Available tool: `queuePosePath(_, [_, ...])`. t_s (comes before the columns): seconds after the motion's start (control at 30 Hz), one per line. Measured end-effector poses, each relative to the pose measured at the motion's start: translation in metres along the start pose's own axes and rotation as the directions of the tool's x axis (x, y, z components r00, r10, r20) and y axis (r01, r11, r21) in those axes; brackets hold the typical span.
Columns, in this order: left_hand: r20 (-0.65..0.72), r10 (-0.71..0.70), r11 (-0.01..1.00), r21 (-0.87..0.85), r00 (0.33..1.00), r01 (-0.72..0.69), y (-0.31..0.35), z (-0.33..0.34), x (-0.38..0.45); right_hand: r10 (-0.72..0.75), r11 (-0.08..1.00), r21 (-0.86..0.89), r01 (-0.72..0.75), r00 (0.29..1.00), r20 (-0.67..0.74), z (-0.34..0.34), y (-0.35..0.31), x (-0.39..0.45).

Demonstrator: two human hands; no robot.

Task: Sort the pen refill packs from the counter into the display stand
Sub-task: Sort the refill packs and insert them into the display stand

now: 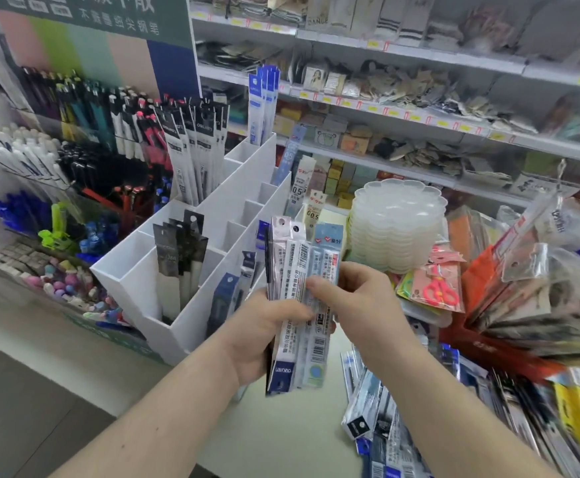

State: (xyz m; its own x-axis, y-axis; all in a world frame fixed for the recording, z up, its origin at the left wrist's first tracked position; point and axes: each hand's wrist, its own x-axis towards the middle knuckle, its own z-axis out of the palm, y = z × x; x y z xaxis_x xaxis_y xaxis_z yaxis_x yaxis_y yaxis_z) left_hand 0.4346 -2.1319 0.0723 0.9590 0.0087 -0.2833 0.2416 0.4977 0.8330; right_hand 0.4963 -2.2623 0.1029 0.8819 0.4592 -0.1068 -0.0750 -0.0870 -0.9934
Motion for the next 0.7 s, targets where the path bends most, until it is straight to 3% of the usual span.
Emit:
queuePosePath(0.23, [-0.160,-0.038,0.988,0.142,0.986,0.061,-0.004,0.007,0.003,0.102,0.991,0.104,-0.088,0.986,-0.135,-0.015,0.009,-0.003])
queuePosePath(0.37, [-0.322,0.111,0.960,0.278,0.940,-0.019,-0.005,0.008,0.005,0.105,0.987,0.142,-0.074,0.969,-0.222,-0.022,0.014,-0.004])
queuePosePath(0.53, [-0.196,0.244,0.899,0.412,0.950,-0.146,-0.008,0.026,0.002,0.043,0.998,0.054,-0.030,0.962,-0.268,-0.010,0.019,-0.006])
queuePosePath(0.7, [-0.220,0.260,0.901,0.404,0.940,-0.155,-0.010,0.025,0.004,0.012,1.000,-0.012,-0.016,0.962,-0.271,-0.005,0.022,-0.006])
